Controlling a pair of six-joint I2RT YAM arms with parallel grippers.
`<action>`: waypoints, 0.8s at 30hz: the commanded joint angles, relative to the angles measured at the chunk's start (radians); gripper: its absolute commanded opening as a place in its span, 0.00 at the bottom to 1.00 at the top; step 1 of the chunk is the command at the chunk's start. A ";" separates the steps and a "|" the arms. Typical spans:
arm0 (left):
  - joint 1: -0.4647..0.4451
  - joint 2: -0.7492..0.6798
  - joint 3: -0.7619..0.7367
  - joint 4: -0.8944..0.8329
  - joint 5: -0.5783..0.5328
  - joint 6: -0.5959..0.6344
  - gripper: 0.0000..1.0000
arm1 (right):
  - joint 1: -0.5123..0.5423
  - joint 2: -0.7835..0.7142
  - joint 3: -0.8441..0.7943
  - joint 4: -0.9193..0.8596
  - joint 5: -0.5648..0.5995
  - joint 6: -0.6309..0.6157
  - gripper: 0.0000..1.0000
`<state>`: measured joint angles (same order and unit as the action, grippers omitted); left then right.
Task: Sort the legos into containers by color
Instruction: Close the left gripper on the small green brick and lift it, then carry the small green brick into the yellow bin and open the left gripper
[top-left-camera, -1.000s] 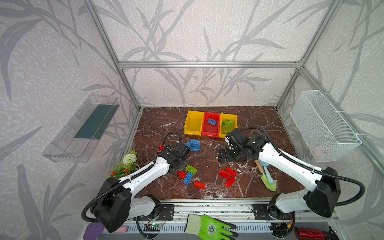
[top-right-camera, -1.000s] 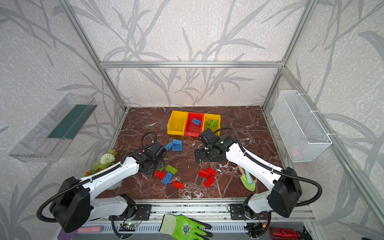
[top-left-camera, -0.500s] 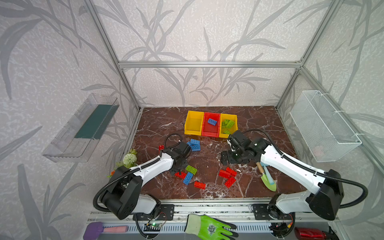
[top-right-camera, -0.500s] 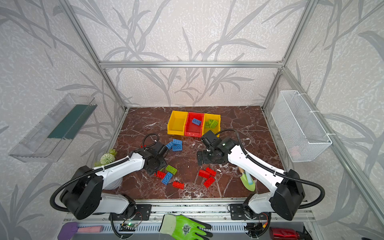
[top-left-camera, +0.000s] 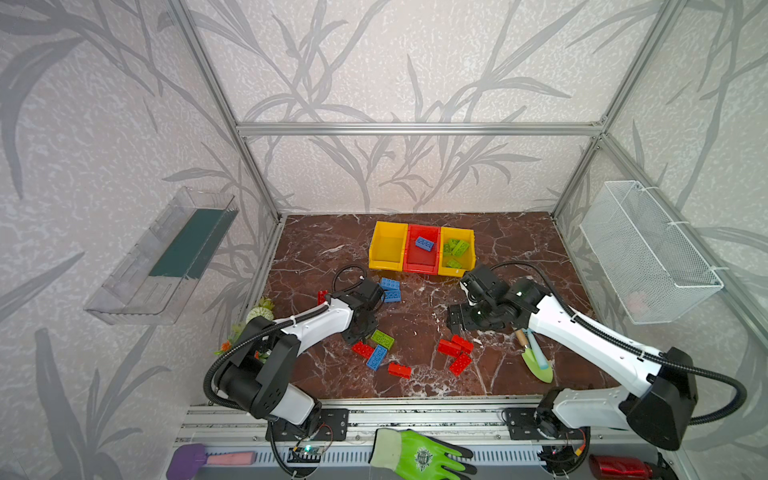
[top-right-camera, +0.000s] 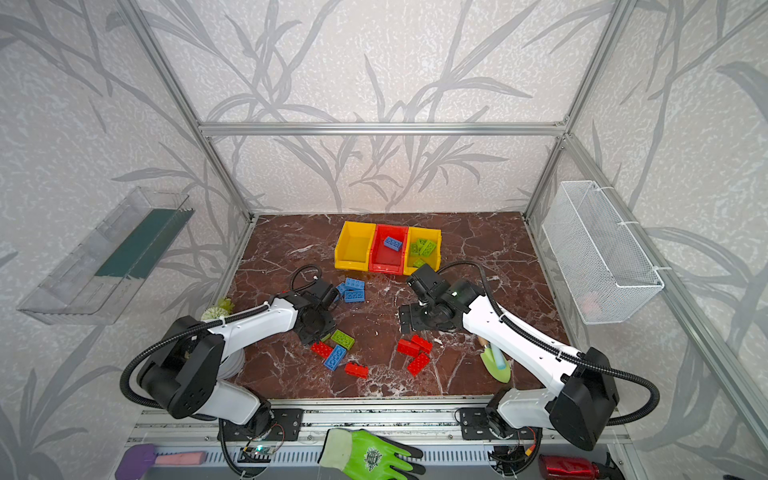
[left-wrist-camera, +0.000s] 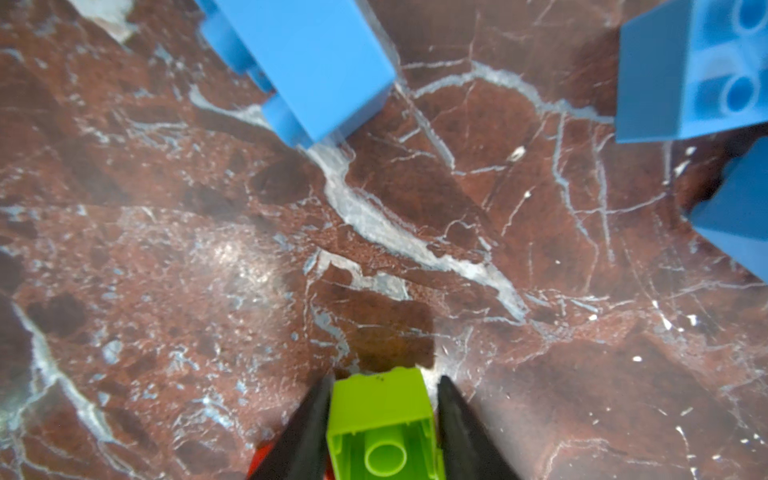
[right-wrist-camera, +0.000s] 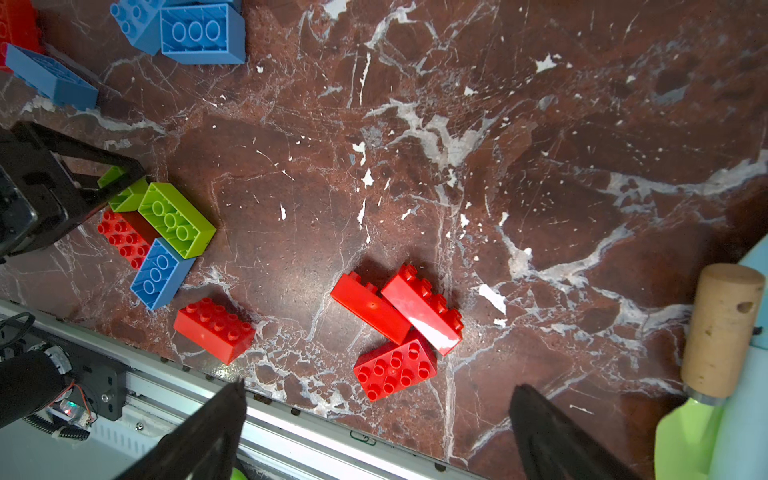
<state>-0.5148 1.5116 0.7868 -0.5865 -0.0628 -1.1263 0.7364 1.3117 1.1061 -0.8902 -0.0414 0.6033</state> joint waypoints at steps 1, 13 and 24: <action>0.007 0.012 0.032 -0.012 0.011 -0.004 0.36 | -0.008 -0.027 -0.009 -0.024 0.017 0.009 0.99; 0.006 0.016 0.158 -0.114 -0.028 0.071 0.25 | -0.029 -0.032 0.001 -0.035 0.021 0.001 0.99; 0.000 0.265 0.687 -0.233 0.028 0.259 0.23 | -0.130 -0.095 -0.003 -0.070 0.012 -0.023 0.99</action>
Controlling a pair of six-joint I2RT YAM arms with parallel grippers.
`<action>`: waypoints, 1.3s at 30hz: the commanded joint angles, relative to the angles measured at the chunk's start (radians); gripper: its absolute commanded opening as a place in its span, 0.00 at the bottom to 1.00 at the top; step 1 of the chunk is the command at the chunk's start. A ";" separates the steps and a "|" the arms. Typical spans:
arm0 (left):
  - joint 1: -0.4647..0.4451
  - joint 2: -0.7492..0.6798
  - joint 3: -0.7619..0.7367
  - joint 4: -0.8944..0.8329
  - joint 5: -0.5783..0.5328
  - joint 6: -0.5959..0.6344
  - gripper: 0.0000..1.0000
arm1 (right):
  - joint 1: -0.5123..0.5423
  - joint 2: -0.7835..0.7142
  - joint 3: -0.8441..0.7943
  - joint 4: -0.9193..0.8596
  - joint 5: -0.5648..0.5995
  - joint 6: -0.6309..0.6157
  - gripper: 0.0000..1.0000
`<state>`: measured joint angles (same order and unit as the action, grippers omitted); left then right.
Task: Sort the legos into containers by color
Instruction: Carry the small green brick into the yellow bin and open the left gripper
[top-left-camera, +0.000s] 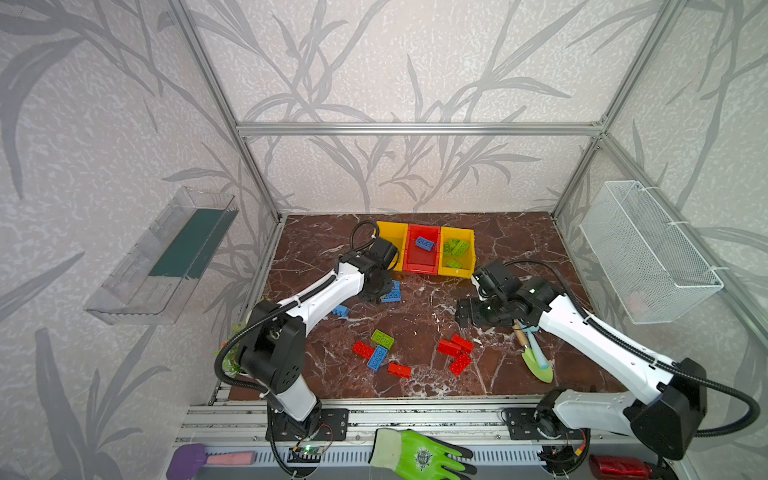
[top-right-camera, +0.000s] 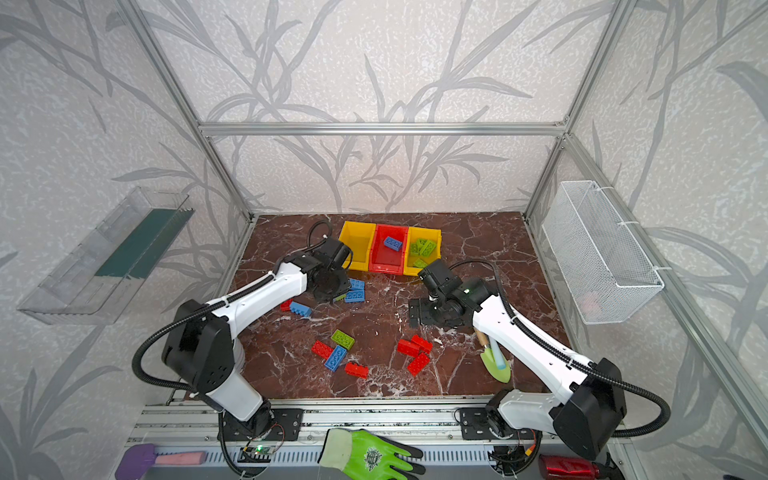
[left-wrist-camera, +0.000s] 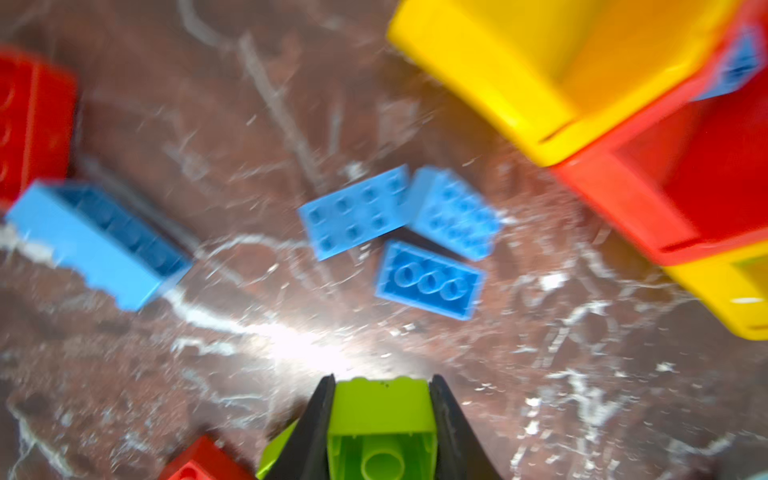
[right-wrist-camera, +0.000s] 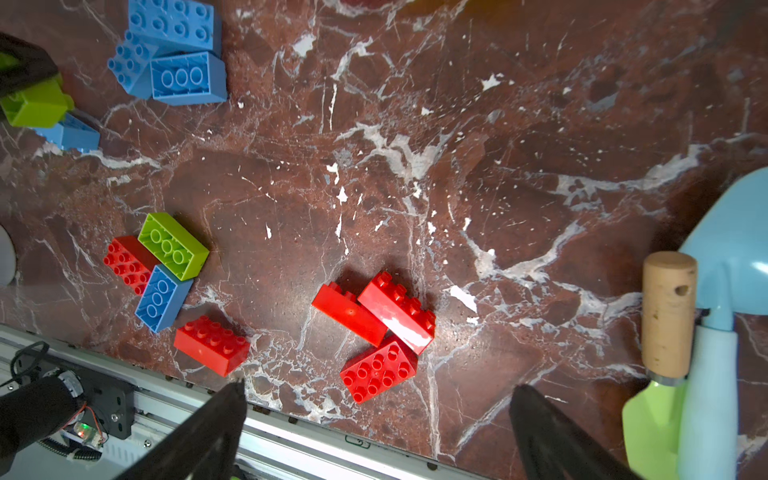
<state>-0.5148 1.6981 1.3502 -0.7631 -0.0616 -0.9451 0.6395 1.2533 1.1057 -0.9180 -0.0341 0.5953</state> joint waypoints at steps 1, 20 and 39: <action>0.000 0.111 0.172 -0.058 0.041 0.090 0.23 | -0.045 -0.045 -0.004 -0.048 0.005 -0.017 0.99; -0.042 0.740 1.069 0.074 0.414 0.210 0.24 | -0.269 -0.149 0.046 -0.234 0.020 -0.089 0.99; -0.078 0.973 1.341 0.146 0.419 0.149 0.79 | -0.383 -0.193 0.048 -0.301 0.026 -0.127 0.99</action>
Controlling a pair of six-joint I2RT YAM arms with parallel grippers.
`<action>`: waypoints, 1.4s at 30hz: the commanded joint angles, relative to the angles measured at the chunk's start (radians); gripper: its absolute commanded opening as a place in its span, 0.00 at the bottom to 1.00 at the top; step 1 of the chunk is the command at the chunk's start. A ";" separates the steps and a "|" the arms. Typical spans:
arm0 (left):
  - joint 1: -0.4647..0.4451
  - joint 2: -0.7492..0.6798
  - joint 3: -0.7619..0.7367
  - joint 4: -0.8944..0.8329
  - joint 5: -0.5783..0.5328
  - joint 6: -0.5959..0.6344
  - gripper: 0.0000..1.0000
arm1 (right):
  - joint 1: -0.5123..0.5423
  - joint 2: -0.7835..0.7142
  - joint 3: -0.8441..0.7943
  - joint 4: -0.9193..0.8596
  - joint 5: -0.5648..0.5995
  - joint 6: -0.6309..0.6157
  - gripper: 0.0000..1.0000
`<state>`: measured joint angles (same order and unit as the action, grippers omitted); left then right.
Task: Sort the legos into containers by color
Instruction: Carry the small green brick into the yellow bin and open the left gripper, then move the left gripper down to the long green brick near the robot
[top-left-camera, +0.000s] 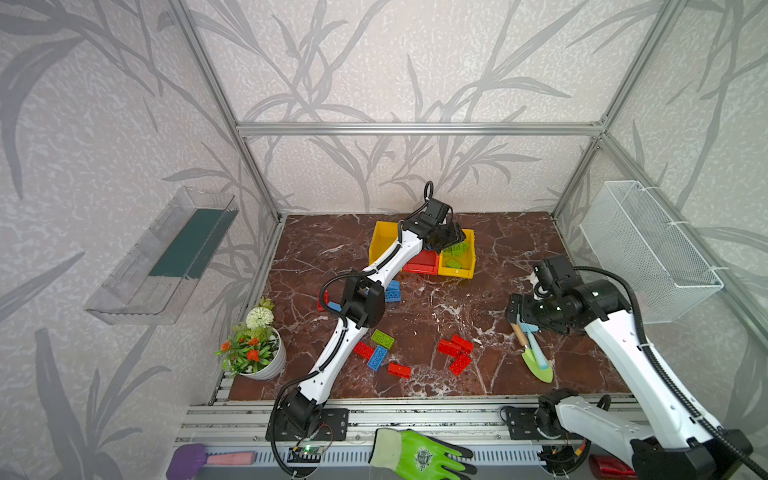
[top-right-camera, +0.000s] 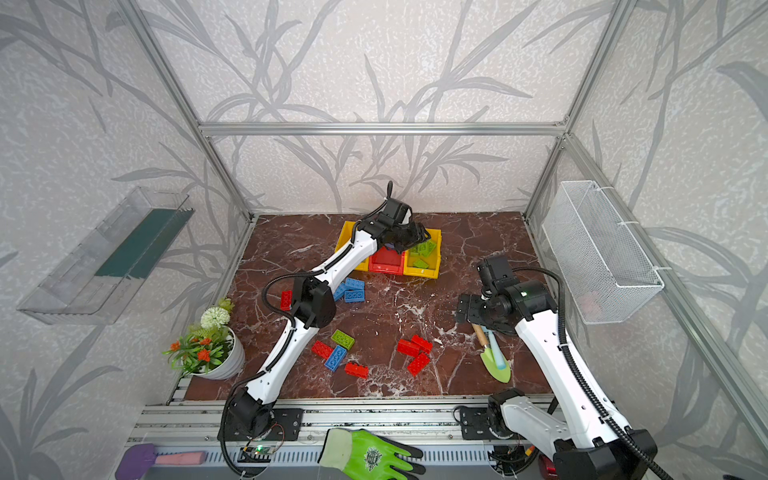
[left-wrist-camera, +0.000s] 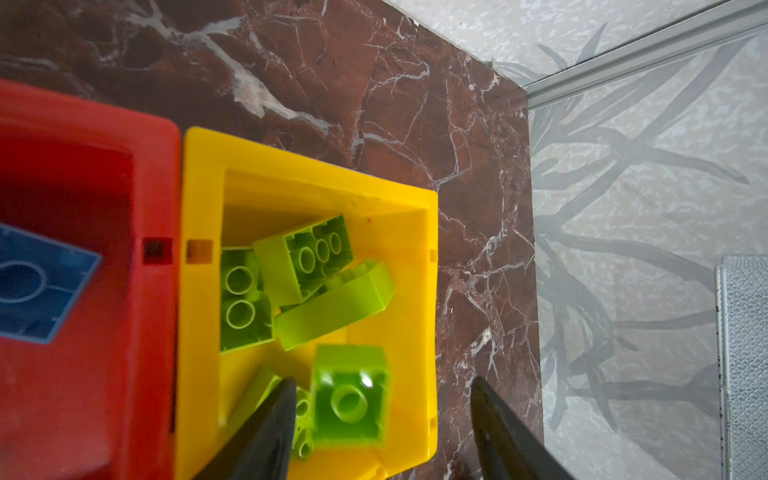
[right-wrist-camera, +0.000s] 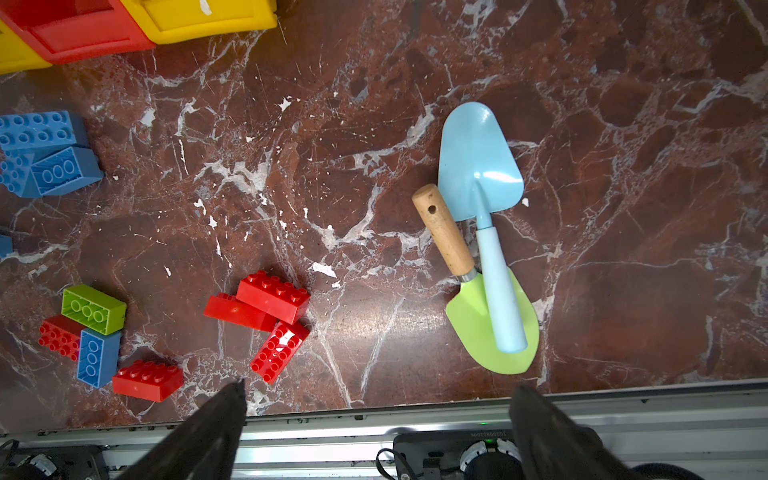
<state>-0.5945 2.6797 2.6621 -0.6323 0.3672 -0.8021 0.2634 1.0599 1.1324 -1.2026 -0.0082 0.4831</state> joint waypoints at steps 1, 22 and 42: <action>0.002 -0.013 0.031 0.018 -0.012 0.007 0.81 | -0.009 0.006 0.024 -0.009 -0.004 -0.015 0.99; 0.012 -0.761 -0.988 0.055 -0.220 0.046 0.81 | 0.018 0.185 0.005 0.201 -0.180 -0.078 0.99; -0.115 -1.411 -1.772 -0.083 -0.452 -0.532 0.79 | 0.212 0.205 -0.061 0.203 -0.177 -0.070 0.99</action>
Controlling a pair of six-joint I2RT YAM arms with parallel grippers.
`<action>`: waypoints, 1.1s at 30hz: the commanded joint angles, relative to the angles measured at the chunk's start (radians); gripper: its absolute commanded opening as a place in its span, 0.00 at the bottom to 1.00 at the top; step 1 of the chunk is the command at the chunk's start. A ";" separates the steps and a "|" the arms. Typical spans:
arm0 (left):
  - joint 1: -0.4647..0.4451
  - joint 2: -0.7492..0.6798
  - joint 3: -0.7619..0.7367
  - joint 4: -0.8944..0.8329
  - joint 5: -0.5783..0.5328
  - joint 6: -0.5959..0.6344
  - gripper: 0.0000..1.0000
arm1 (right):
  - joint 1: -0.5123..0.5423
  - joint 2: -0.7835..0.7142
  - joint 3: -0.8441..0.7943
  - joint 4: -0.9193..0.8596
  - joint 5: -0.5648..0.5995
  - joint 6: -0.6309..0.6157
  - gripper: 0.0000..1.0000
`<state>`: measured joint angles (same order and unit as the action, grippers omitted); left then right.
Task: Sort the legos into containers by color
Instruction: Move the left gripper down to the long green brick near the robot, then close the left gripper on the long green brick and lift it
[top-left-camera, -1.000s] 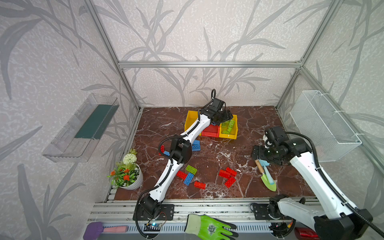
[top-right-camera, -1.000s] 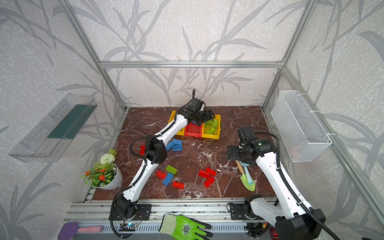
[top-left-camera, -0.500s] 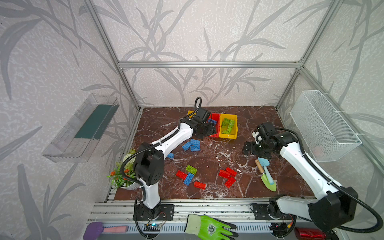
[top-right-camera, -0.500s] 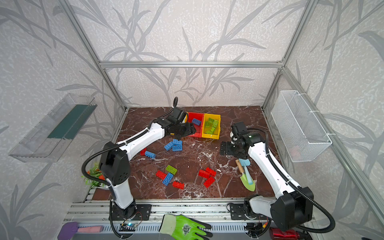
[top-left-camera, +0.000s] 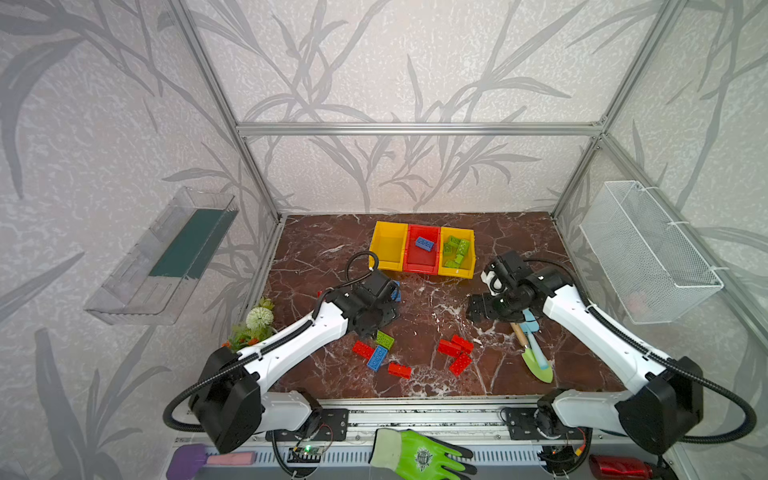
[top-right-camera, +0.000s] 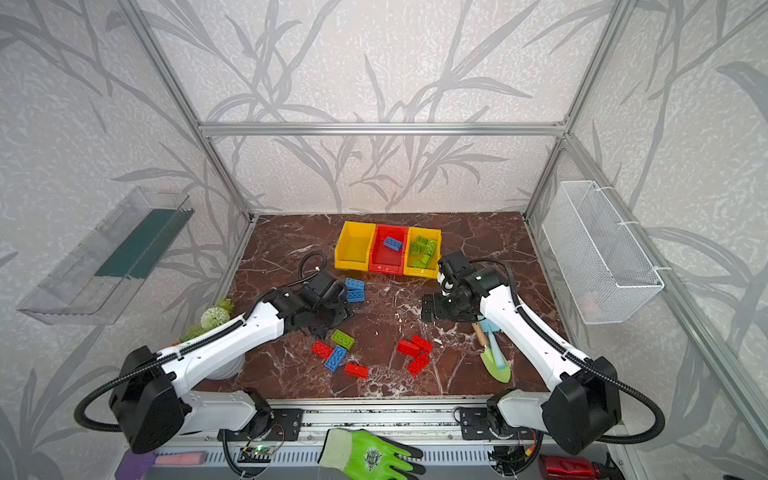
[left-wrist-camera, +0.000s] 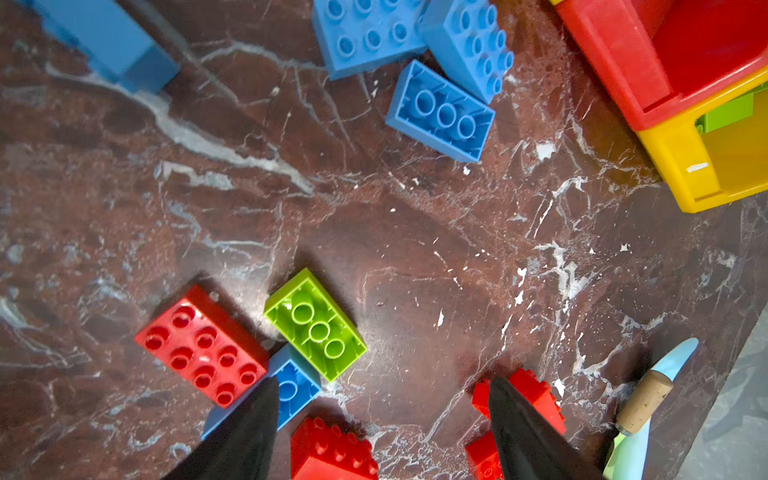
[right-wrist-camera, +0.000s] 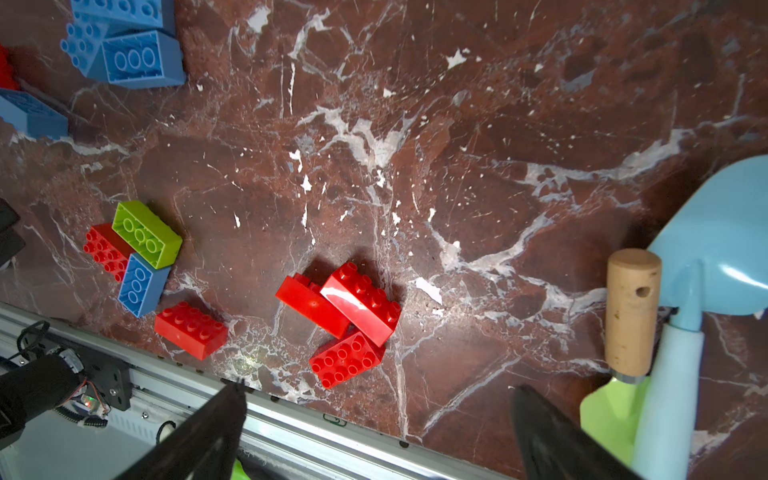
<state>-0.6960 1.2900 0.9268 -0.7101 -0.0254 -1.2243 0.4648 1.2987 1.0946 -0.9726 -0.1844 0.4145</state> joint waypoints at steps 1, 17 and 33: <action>-0.021 -0.022 -0.049 0.005 -0.066 -0.118 0.79 | 0.011 -0.046 -0.033 -0.026 0.000 0.000 0.99; -0.022 0.213 0.032 0.017 -0.079 -0.115 0.77 | 0.014 -0.167 -0.060 -0.086 0.042 0.024 0.99; -0.023 0.243 -0.025 0.032 -0.059 -0.176 0.73 | 0.014 -0.190 -0.078 -0.091 0.061 0.020 0.99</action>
<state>-0.7189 1.5143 0.9218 -0.6781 -0.0895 -1.3567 0.4744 1.1286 1.0233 -1.0378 -0.1406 0.4400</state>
